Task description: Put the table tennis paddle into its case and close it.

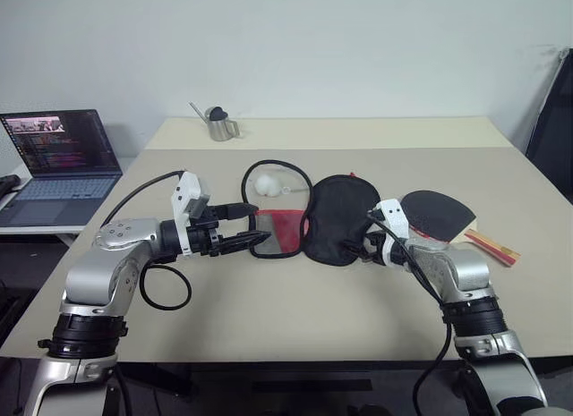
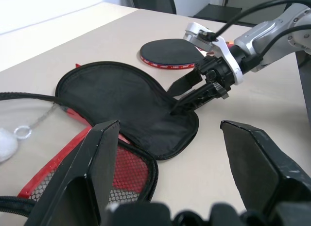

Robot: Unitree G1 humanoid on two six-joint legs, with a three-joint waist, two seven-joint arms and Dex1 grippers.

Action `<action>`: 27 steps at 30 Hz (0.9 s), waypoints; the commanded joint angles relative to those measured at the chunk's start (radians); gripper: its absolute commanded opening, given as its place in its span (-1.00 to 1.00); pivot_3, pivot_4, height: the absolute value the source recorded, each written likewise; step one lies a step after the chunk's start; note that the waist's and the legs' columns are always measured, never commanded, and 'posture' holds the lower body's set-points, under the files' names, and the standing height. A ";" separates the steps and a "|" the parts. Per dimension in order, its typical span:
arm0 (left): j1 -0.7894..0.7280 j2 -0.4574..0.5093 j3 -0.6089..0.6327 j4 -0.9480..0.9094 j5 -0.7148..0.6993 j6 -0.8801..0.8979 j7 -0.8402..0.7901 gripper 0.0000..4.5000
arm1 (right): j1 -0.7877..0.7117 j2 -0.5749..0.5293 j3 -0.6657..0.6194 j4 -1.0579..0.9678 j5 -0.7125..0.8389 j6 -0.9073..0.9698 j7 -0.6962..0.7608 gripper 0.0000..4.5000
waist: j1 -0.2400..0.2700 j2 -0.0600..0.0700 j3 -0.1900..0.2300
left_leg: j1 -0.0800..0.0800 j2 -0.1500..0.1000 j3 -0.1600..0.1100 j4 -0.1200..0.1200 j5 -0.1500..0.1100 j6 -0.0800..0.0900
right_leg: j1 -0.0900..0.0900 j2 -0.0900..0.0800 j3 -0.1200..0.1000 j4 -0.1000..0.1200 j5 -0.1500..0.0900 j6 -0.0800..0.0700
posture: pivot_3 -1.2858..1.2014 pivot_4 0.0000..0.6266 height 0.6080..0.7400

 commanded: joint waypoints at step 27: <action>-0.033 -0.026 -0.110 -0.041 0.037 -0.062 -0.035 0.61 | -0.120 -0.210 0.050 0.101 -0.009 0.045 0.209 -0.99 | -0.005 0.000 0.000 | -0.001 0.000 0.000 0.000 0.000 0.000 | 0.000 0.000 0.000 -0.001 0.000 0.000 | 0.03 -0.52 1.00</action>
